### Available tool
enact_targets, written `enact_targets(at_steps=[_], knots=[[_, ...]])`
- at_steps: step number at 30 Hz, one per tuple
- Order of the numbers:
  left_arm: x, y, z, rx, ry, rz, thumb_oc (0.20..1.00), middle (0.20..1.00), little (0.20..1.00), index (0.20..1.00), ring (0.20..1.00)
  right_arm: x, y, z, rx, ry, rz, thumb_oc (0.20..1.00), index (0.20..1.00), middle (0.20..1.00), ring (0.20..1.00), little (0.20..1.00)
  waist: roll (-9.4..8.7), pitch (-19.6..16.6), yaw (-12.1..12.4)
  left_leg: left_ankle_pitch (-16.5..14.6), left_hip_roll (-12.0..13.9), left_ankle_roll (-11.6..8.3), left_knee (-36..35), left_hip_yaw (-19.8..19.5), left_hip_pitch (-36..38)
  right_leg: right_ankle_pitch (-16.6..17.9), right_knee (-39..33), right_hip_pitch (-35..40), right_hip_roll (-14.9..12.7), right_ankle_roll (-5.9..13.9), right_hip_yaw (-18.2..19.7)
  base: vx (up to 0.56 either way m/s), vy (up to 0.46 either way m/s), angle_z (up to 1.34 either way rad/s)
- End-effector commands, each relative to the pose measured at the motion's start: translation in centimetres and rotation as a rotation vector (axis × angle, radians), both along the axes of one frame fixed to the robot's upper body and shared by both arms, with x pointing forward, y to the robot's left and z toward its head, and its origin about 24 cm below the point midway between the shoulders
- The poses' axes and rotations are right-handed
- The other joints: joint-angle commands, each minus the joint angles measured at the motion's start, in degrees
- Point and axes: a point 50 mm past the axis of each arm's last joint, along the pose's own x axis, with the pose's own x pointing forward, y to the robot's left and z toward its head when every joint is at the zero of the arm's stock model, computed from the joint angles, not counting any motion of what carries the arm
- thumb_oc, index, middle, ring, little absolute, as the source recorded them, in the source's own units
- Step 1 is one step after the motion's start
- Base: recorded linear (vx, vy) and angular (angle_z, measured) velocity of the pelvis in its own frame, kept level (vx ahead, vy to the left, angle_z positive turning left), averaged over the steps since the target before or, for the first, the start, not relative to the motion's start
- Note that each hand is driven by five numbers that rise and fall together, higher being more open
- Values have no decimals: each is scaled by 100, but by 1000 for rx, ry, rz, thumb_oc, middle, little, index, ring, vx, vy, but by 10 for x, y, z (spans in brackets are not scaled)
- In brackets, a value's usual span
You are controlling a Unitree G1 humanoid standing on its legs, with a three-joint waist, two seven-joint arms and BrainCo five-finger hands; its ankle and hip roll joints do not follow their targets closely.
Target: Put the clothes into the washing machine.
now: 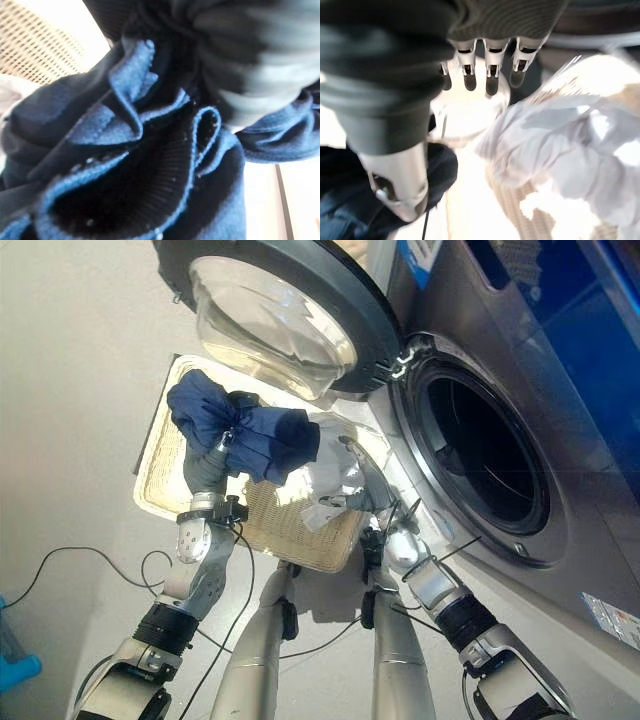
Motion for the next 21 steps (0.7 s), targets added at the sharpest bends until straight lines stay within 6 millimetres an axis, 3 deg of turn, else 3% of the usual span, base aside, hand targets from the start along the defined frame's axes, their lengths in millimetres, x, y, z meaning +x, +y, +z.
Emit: enact_targets(at_steps=[1,7,10,21], knots=[[-1,-18,30,99,-123,-133,200,200,200,200,200,-1,22,22,-74,-68,88,1000,1000,1000,1000,1000,-155,-103,135,-715,-650,189,492,329,91,495,-621,285,-31,498,-430,-4,-43,14],[-3,-35,33,193,-137,-214,200,200,200,200,200,8,29,35,-151,-95,67,1000,1000,1000,1000,1000,-110,-103,207,-711,-690,199,505,261,105,535,-649,309,-56,494,-447,6,-27,8],[-4,-56,35,293,-136,-303,200,200,200,200,200,13,42,47,-209,-97,89,1000,1000,1000,1000,1000,-64,-103,259,-705,-720,220,546,239,83,564,-607,276,-75,496,-458,13,-35,4],[-6,-78,35,323,-134,-434,200,200,200,200,200,23,57,32,-316,62,125,1000,1000,1000,1000,1000,-11,-103,288,-681,-760,218,612,190,28,613,-613,236,-92,479,-444,2,-4,1]])
